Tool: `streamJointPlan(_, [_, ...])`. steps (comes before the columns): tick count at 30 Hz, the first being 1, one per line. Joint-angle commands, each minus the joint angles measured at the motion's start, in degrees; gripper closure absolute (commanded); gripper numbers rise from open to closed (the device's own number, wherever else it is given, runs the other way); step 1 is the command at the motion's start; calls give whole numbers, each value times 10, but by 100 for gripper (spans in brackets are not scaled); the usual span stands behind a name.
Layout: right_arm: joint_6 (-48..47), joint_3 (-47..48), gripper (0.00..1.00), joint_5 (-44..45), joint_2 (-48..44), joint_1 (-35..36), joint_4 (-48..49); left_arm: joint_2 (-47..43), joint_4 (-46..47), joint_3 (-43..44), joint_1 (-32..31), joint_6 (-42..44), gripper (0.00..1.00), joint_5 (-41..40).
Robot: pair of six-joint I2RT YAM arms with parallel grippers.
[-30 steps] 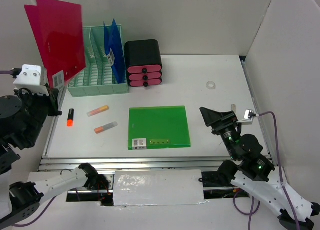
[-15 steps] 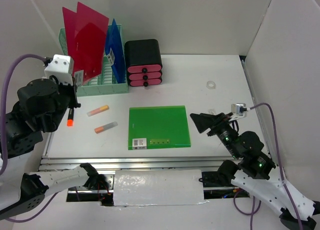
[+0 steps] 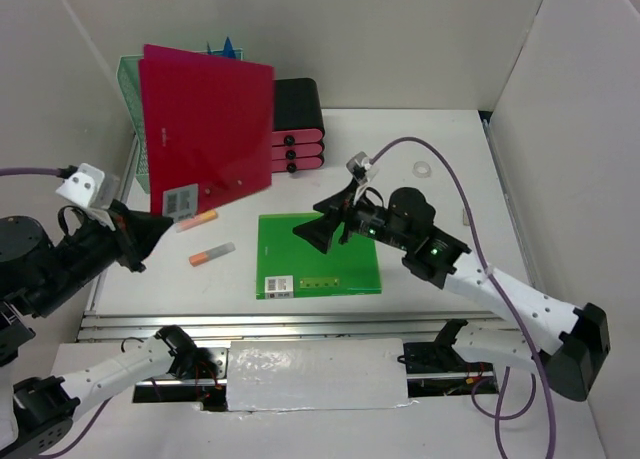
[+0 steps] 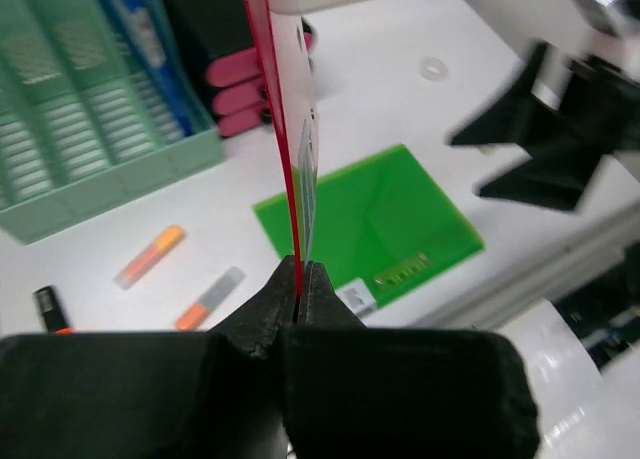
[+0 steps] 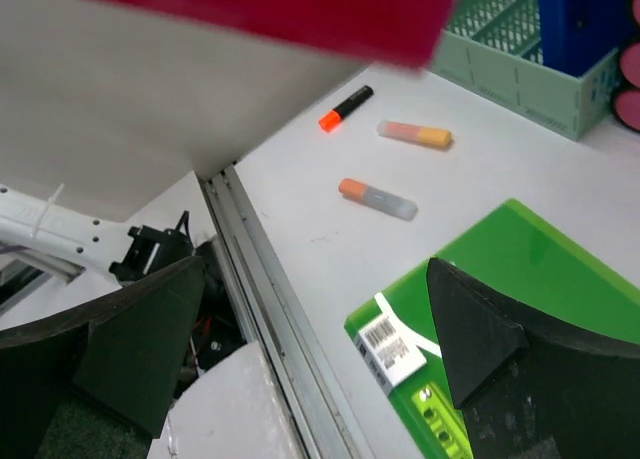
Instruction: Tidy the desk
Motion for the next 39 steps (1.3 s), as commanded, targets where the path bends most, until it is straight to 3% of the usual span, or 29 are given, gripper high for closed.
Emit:
streamJointPlan(1, [-18, 63, 0, -39, 36, -6, 114, -9, 63, -19, 1, 3, 100, 147])
streamJointPlan(6, [27, 94, 0, -59, 60, -77, 161, -8, 91, -38, 0, 14, 100, 249])
streamJointPlan(10, [114, 83, 0, -159, 73, -167, 229, -12, 133, -60, 1, 20, 100, 340])
streamJointPlan(14, [135, 48, 0, -232, 60, -235, 267, -21, 171, -91, 0, 20, 100, 372])
streamJointPlan(19, [124, 37, 0, -308, 55, -258, 268, -25, 218, -113, 1, 16, 100, 400])
streamJointPlan(39, [99, -27, 0, -292, -38, -353, 157, 9, 247, -96, 1, 23, 100, 413])
